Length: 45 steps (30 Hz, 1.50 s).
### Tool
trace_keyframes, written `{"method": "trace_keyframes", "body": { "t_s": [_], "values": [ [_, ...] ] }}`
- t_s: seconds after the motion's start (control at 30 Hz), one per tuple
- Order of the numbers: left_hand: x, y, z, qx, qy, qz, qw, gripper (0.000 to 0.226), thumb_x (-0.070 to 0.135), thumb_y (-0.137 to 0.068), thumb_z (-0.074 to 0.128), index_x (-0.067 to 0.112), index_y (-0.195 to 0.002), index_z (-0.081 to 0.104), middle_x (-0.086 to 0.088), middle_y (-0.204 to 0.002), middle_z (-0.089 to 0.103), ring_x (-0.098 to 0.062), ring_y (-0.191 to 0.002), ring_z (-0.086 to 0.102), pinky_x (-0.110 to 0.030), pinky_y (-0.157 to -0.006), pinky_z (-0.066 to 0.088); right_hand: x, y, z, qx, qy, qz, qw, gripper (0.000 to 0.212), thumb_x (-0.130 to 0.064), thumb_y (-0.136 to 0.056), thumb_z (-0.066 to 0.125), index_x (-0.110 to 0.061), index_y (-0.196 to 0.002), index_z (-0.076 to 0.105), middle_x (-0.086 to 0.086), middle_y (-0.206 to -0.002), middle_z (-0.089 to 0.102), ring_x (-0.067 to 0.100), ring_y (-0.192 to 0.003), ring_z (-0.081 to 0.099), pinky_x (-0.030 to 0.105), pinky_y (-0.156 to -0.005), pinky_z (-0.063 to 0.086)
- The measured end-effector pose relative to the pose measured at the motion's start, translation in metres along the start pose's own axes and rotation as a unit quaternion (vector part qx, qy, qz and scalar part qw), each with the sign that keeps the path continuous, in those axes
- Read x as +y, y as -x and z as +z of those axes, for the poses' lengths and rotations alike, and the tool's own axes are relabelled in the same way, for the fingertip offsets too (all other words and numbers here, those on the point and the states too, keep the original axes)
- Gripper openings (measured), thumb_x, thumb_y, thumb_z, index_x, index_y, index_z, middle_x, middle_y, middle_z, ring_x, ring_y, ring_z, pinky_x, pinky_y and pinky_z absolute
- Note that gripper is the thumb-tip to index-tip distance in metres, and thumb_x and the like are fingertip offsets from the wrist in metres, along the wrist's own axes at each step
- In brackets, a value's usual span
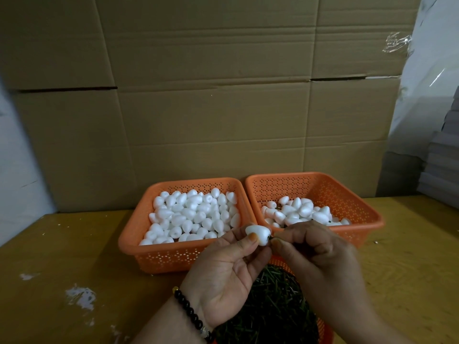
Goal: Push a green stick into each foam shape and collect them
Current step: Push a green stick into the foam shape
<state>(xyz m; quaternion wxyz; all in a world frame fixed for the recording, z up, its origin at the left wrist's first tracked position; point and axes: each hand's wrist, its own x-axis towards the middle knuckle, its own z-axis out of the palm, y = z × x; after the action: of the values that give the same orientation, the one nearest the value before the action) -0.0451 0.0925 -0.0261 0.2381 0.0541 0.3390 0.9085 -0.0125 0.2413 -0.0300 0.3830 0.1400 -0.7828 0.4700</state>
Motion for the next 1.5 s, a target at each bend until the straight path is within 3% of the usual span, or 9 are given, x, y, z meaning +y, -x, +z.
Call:
{"method": "trace_keyframes", "body": {
  "t_s": [0.13, 0.27, 0.37, 0.53, 0.83, 1.0, 1.33, 1.5],
  "values": [
    [-0.0015, -0.0005, -0.0005, 0.009, 0.011, 0.000, 1.000, 0.038, -0.004, -0.072, 0.063, -0.001, -0.110, 0.062, -0.017, -0.107, 0.071, -0.020, -0.088, 0.072, -0.027, -0.065, 0.058, -0.0002, 0.0002, -0.0002, -0.002, 0.000, 0.002, 1.000, 0.012, -0.010, -0.071, 0.078, -0.020, -0.074, 0.073, -0.012, -0.072, 0.068, 0.003, -0.069, 0.065, 0.010, -0.057, 0.048],
    [-0.0023, -0.0006, -0.0010, 0.010, 0.014, -0.001, 1.000, 0.038, -0.003, -0.072, 0.063, -0.001, -0.111, 0.061, -0.016, -0.105, 0.071, -0.019, -0.086, 0.072, -0.027, -0.064, 0.058, -0.0025, -0.0001, -0.0001, -0.002, -0.006, -0.003, 1.000, 0.003, -0.020, -0.072, 0.074, -0.019, -0.074, 0.074, -0.013, -0.072, 0.068, 0.002, -0.069, 0.065, 0.010, -0.057, 0.048],
    [-0.0027, -0.0011, -0.0020, 0.010, 0.017, -0.003, 1.000, 0.038, -0.003, -0.072, 0.063, 0.000, -0.109, 0.062, -0.016, -0.106, 0.071, -0.019, -0.087, 0.072, -0.027, -0.064, 0.058, -0.0030, -0.0003, 0.0001, -0.003, -0.012, -0.001, 1.000, 0.009, -0.025, -0.071, 0.071, -0.018, -0.074, 0.074, -0.013, -0.073, 0.068, 0.003, -0.069, 0.066, 0.014, -0.057, 0.051],
    [-0.0024, -0.0018, -0.0025, 0.004, 0.021, -0.006, 1.000, 0.036, -0.003, -0.072, 0.064, -0.001, -0.108, 0.063, -0.016, -0.105, 0.071, -0.020, -0.087, 0.072, -0.027, -0.064, 0.058, -0.0001, -0.0002, 0.0002, -0.005, -0.018, 0.003, 1.000, 0.003, -0.020, -0.072, 0.075, -0.018, -0.074, 0.074, -0.011, -0.073, 0.069, 0.005, -0.070, 0.066, 0.016, -0.058, 0.052],
    [-0.0035, -0.0024, -0.0039, -0.001, 0.014, -0.009, 1.000, 0.038, -0.003, -0.073, 0.064, 0.000, -0.110, 0.062, -0.015, -0.105, 0.071, -0.019, -0.088, 0.072, -0.027, -0.065, 0.058, 0.0034, 0.0001, 0.0001, -0.008, -0.006, -0.008, 1.000, 0.014, -0.008, -0.071, 0.079, -0.020, -0.073, 0.073, -0.013, -0.073, 0.068, 0.005, -0.070, 0.066, 0.014, -0.058, 0.050],
    [-0.0030, -0.0027, -0.0027, -0.007, 0.026, -0.011, 1.000, 0.026, -0.004, -0.072, 0.064, 0.000, -0.097, 0.071, -0.016, -0.104, 0.071, -0.020, -0.086, 0.072, -0.029, -0.065, 0.059, 0.0035, -0.0001, 0.0011, -0.005, -0.009, 0.004, 1.000, 0.009, -0.017, -0.071, 0.078, -0.023, -0.075, 0.073, -0.015, -0.076, 0.069, 0.002, -0.070, 0.067, 0.012, -0.059, 0.050],
    [0.0011, -0.0047, -0.0071, -0.011, 0.049, -0.012, 0.999, 0.022, -0.003, -0.077, 0.061, 0.000, -0.095, 0.074, -0.019, -0.104, 0.070, -0.022, -0.085, 0.072, -0.030, -0.064, 0.059, 0.0010, 0.0015, 0.0028, -0.008, -0.044, 0.030, 0.999, 0.034, -0.007, -0.069, 0.082, -0.035, -0.082, 0.067, -0.017, -0.079, 0.069, -0.001, -0.069, 0.067, 0.006, -0.057, 0.047],
    [-0.0018, -0.0046, -0.0066, 0.004, 0.047, -0.014, 0.999, 0.033, -0.002, -0.077, 0.061, 0.002, -0.110, 0.064, -0.017, -0.102, 0.071, -0.021, -0.083, 0.072, -0.030, -0.067, 0.060, -0.0032, -0.0009, 0.0010, -0.001, -0.023, -0.026, 0.999, 0.017, -0.020, -0.073, 0.080, -0.029, -0.081, 0.069, -0.015, -0.078, 0.065, -0.001, -0.069, 0.064, 0.005, -0.059, 0.044]
  ]
}}
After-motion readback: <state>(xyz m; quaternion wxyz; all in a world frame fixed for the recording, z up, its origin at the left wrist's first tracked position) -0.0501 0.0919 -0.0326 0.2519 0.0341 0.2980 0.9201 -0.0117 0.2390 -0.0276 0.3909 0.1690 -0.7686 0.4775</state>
